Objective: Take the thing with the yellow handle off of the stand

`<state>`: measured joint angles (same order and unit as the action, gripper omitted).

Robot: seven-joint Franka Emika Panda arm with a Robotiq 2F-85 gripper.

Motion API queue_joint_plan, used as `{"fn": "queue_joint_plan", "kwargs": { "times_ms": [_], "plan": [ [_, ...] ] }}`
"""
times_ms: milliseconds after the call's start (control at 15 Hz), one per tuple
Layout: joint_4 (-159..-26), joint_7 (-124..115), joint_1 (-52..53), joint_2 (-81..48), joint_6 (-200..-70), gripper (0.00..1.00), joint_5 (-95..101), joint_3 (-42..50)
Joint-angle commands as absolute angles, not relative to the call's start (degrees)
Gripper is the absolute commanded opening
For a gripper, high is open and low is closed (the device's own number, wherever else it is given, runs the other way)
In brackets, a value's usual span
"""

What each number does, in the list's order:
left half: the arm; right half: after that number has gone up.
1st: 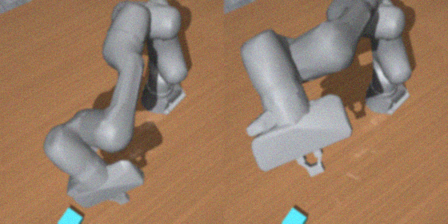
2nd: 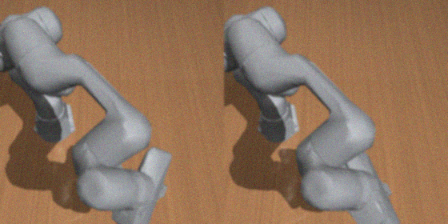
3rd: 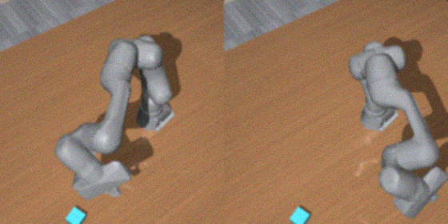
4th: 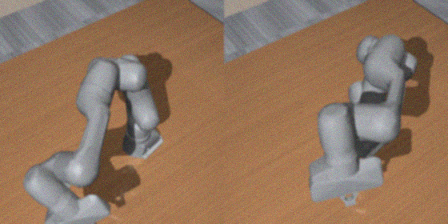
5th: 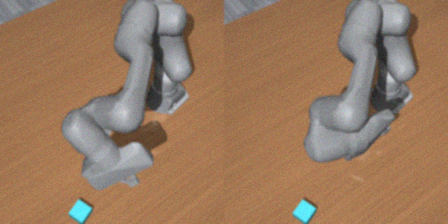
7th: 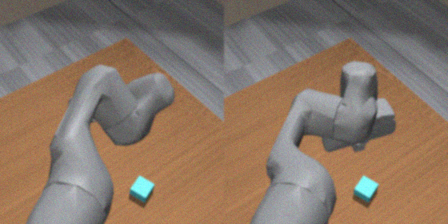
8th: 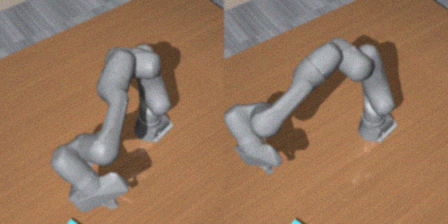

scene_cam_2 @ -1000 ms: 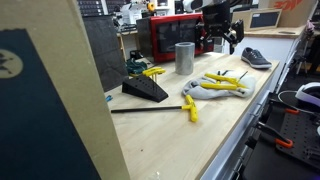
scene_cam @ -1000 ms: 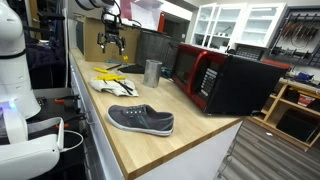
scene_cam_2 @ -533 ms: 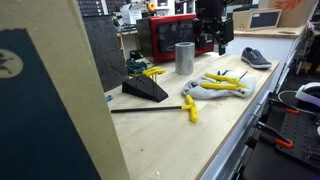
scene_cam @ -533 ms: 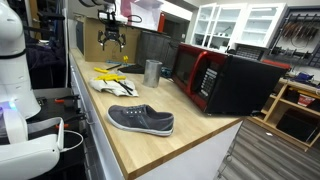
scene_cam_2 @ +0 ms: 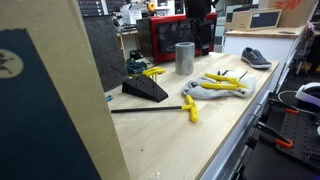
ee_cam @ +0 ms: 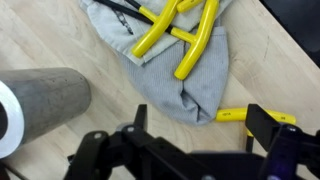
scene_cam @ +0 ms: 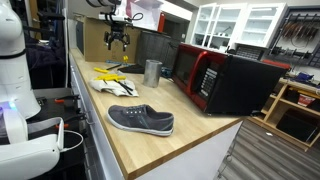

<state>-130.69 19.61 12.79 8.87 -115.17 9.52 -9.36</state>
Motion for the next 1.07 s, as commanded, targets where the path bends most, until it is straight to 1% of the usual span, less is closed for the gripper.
{"fn": "queue_joint_plan", "kwargs": {
  "times_ms": [0,533,933,1000],
  "plan": [
    [-126.48,12.60,11.18,8.25,-113.32,1.00,6.04,-8.88],
    [-122.59,-4.66,8.41,8.88,-113.99,1.00,-0.83,-8.26],
    [-122.28,-20.41,7.38,10.81,-118.14,1.00,-3.09,-8.95],
    [-122.09,-16.03,7.69,9.49,-116.66,1.00,-2.34,-8.71]
  ]
}}
